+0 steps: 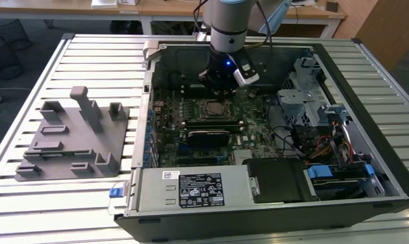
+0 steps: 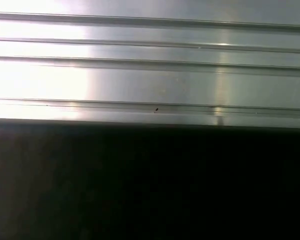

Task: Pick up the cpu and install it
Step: 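Install the first cpu locking lever, then install the second cpu locking lever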

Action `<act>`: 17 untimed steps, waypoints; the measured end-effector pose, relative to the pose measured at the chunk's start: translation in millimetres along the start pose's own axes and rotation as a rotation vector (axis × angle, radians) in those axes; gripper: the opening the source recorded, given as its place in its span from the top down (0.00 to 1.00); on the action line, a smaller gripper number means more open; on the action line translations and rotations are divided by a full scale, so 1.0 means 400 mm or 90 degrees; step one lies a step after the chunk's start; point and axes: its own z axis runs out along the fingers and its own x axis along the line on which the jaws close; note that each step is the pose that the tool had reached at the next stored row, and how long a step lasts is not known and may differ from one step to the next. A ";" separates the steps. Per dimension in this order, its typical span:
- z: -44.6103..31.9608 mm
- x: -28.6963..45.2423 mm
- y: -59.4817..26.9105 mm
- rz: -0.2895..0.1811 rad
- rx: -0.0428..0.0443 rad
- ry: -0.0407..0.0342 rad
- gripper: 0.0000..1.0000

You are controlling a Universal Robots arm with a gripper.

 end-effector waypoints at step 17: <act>-0.025 0.000 -0.008 0.000 -0.0001 0.0000 0.89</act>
